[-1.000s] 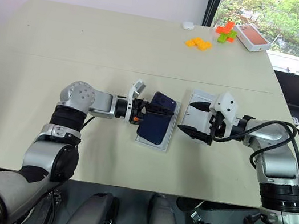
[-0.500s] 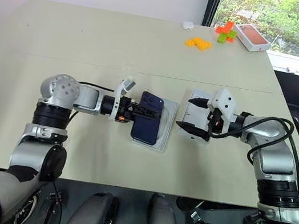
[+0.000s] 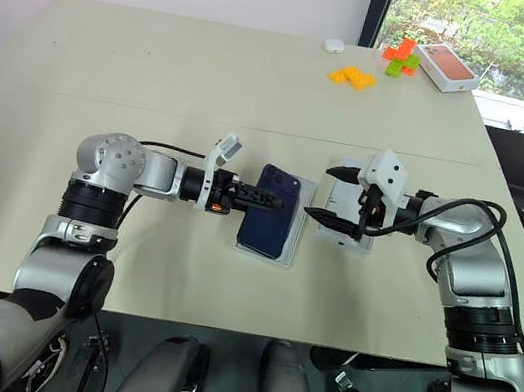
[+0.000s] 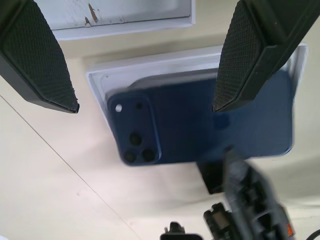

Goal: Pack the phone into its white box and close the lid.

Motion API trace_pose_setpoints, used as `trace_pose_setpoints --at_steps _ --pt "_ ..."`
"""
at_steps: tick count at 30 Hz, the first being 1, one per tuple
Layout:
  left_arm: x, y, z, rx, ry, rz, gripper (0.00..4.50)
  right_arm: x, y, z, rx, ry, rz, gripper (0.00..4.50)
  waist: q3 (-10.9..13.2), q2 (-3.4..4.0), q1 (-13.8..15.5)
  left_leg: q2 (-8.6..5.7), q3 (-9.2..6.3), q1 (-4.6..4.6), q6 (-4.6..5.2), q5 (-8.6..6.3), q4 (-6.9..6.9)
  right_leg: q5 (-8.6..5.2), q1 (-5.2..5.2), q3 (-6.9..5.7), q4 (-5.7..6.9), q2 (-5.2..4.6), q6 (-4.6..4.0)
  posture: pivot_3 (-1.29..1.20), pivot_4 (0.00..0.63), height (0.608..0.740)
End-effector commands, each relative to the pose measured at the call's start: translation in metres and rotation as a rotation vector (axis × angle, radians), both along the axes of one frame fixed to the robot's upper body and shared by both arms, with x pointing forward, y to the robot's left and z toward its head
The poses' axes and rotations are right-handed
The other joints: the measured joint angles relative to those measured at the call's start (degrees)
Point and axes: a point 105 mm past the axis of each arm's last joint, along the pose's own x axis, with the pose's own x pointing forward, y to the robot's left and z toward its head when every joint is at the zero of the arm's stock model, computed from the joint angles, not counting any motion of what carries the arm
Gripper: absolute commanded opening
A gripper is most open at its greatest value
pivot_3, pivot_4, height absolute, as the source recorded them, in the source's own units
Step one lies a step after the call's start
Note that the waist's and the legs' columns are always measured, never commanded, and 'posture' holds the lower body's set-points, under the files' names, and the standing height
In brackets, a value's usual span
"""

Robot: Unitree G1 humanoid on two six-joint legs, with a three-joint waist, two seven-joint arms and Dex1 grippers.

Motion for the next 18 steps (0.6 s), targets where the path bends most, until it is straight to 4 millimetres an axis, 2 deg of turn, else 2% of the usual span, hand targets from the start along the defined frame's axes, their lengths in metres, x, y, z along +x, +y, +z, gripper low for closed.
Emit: trace_pose_setpoints --at_steps 1,8,12,18 --pt "-0.007 -0.008 0.002 0.006 -0.022 -0.056 4.44 0.001 0.0 0.011 0.005 -0.052 -0.001 4.5 0.0 0.0 0.0 0.0 0.0 0.0 0.0 0.0 0.0 0.0 0.0 0.0 0.01 0.0 0.0 0.0 0.15 0.74" --pt "-0.014 0.004 0.005 0.032 -0.05 -0.073 4.44 0.001 -0.001 0.011 0.003 -0.057 -0.006 4.5 0.0 0.0 -0.2 0.04 0.0 0.01 0.0 0.0 0.0 0.0 -0.01 0.01 0.03 0.04 0.0 0.0 0.15 0.74" --pt "-0.009 0.019 0.003 0.062 -0.058 -0.028 4.44 0.002 0.0 0.01 0.001 -0.057 -0.005 4.5 0.0 0.01 -0.2 0.05 0.0 0.01 0.0 0.0 0.0 0.0 -0.02 0.01 0.03 0.05 0.0 0.0 0.15 0.74" --pt "-0.011 0.028 0.005 0.074 -0.058 -0.027 4.44 0.003 0.001 0.01 0.0 -0.057 0.0 4.5 0.0 0.01 -0.2 0.05 0.0 0.01 0.0 0.0 0.0 0.0 -0.02 0.0 0.03 0.05 0.0 0.0 0.15 0.74"
